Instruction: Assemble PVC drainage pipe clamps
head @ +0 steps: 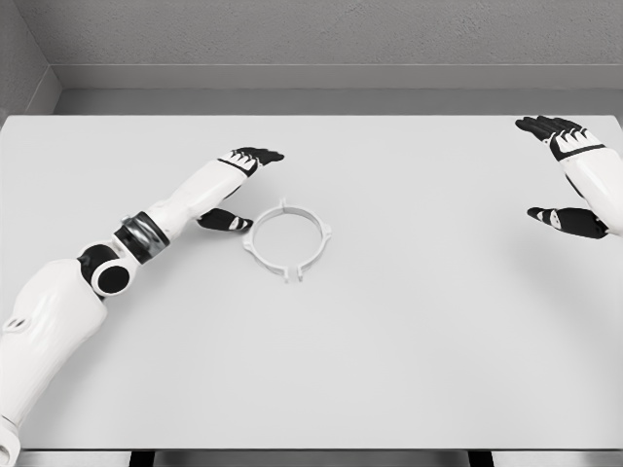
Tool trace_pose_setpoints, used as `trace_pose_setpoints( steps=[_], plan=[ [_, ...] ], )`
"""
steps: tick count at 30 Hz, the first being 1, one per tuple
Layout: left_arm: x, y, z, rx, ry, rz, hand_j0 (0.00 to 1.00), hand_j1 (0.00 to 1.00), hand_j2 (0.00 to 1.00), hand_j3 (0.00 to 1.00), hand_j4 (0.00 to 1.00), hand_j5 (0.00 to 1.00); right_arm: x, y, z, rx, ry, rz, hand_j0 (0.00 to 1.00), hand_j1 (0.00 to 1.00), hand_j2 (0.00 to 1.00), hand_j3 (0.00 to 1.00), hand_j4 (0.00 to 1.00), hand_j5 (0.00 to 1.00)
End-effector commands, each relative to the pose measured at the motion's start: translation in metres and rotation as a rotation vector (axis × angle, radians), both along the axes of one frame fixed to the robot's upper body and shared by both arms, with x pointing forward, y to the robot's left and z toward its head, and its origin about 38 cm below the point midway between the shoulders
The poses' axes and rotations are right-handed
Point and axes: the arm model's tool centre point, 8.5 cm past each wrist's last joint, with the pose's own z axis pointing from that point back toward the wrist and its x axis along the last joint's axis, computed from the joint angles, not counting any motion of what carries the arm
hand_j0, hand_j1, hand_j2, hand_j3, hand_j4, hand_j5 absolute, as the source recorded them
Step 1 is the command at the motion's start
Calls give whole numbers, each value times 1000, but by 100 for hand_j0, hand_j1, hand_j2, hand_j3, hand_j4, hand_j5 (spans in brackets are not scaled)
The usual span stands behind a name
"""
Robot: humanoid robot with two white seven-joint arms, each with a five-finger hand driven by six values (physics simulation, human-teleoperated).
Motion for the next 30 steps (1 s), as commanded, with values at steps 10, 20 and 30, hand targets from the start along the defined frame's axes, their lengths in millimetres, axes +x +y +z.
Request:
trace_pose_setpoints(
  steps=[10,20,30],
  plan=[
    [-1,-7,-1,-16,1,-9,100,100,100,100,100,100,1,3,0,10,0,10,100,100,100,100,100,100],
    [10,39,19,4,-37,77,100,100,100,100,100,100,2,4,0,10,0,13,100,100,100,100,100,100],
    [-33,47,34,54,-99,-24,100,100,100,100,100,100,3,8,0,11,-2,23,100,100,100,100,100,100]
  ],
)
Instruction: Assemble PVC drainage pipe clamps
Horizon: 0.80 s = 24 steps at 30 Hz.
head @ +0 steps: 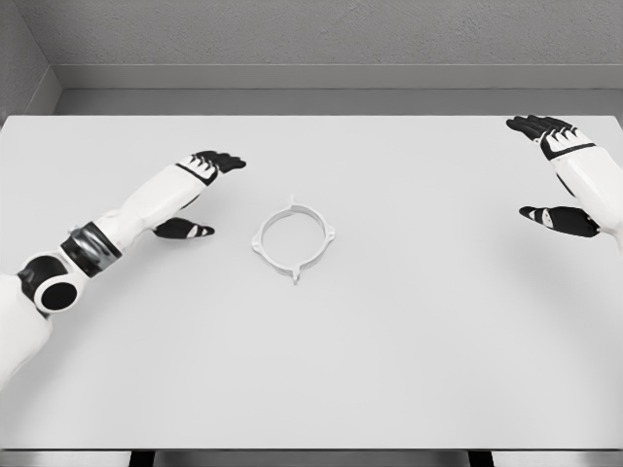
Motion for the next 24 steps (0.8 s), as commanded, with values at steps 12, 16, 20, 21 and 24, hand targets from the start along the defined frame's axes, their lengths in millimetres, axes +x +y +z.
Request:
trace_pose_setpoints(
  steps=[12,16,20,21,24],
  plan=[
    [-14,-48,-11,-23,19,-113,100,100,100,100,100,100,0,0,1,7,-3,2,100,100,100,100,100,100],
    [-18,-55,-16,-16,33,-135,100,100,100,100,100,100,0,0,0,8,0,1,100,100,100,100,100,100],
    [-18,-63,-18,-24,34,-147,100,100,100,100,100,100,0,0,1,7,-2,1,100,100,100,100,100,100],
    [-19,-63,-18,-22,35,-149,100,100,100,100,100,100,0,0,0,8,0,1,100,100,100,100,100,100],
    [-19,-63,-18,-22,35,-149,100,100,100,100,100,100,0,0,1,8,-2,1,100,100,100,100,100,100]
  ],
)
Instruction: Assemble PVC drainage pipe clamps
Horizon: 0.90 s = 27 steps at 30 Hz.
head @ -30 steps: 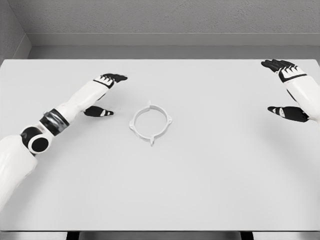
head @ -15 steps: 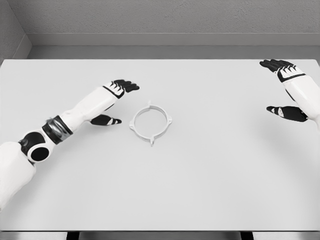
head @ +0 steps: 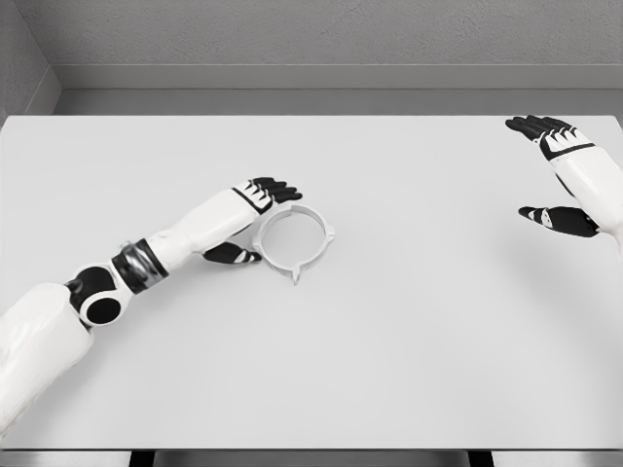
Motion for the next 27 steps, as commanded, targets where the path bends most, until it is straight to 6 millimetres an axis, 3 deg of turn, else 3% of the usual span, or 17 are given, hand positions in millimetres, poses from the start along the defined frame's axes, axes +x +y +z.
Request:
trace_pose_setpoints(
  steps=[1,27],
  plan=[
    [0,0,0,-6,2,0,100,100,100,100,100,100,0,0,1,7,-2,1,100,100,100,100,100,100],
    [1,-11,-2,-19,5,-7,100,100,100,100,100,100,0,0,0,9,-1,1,100,100,100,100,100,100]
  ],
)
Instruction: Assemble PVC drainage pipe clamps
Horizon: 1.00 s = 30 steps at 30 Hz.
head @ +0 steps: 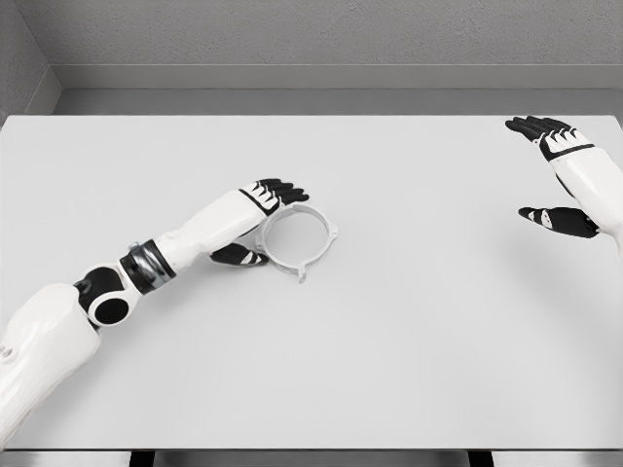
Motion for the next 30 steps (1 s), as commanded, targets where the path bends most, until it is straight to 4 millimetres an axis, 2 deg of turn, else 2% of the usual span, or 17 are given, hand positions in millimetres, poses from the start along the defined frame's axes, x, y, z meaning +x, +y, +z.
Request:
trace_pose_setpoints(
  steps=[1,24,30],
  plan=[
    [0,-2,1,-12,1,0,100,100,100,100,100,100,0,0,1,6,-3,1,100,100,100,100,100,100],
    [0,-9,2,-28,0,-7,100,100,100,100,100,100,-1,0,1,8,-2,1,100,100,100,100,100,100],
    [3,11,8,-9,-12,18,100,100,100,100,100,100,-1,0,1,8,-2,1,100,100,100,100,100,100]
  ],
)
